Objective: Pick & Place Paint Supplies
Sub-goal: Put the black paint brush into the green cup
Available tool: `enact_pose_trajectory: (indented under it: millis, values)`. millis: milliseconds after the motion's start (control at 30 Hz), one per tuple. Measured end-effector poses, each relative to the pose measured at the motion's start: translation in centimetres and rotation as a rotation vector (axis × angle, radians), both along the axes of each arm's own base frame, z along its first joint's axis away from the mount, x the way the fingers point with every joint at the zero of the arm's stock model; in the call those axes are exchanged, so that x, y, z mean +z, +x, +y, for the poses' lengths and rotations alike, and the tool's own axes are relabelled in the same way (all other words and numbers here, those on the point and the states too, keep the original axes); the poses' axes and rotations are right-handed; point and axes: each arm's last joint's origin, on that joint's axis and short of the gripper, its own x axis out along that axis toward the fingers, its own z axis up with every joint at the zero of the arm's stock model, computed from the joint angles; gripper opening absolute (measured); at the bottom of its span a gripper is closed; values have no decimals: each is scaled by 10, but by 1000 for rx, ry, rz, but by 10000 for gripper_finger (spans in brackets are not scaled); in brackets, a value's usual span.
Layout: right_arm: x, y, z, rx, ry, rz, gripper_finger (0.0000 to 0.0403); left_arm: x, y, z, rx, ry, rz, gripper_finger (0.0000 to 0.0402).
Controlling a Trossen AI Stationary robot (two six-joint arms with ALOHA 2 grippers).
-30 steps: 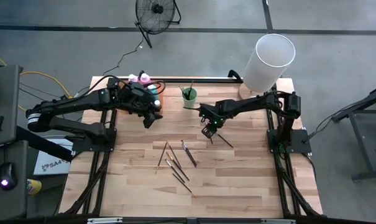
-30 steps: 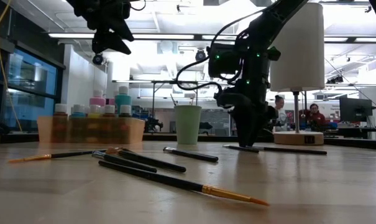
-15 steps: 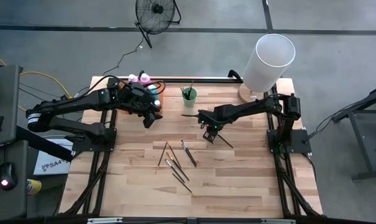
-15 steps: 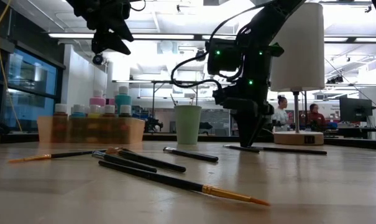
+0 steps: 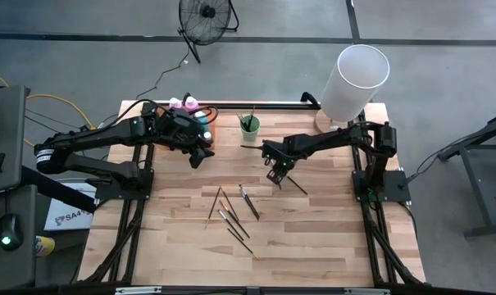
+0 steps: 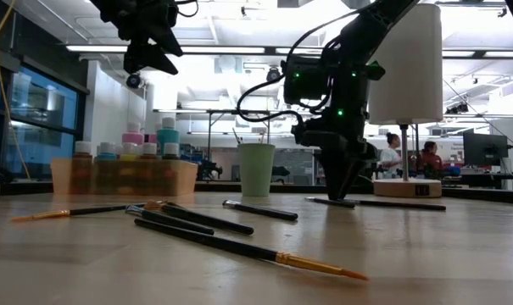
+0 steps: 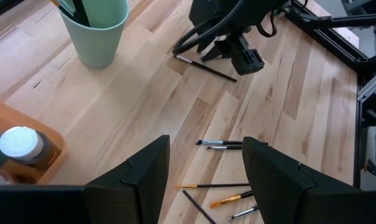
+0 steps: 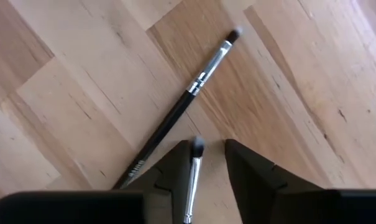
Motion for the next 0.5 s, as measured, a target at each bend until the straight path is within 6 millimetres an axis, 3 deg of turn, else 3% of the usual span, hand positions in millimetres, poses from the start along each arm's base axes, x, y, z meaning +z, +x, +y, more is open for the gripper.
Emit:
enact_pose_trajectory:
  millis: [333, 500]
  values:
    - [0, 3, -1, -8, 2, -37, 13, 0, 0, 0, 20, -26, -3, 200]
    - [0, 4, -2, -25, 60, -64, 5, 0, 0, 0, 27, -34, -4, 200]
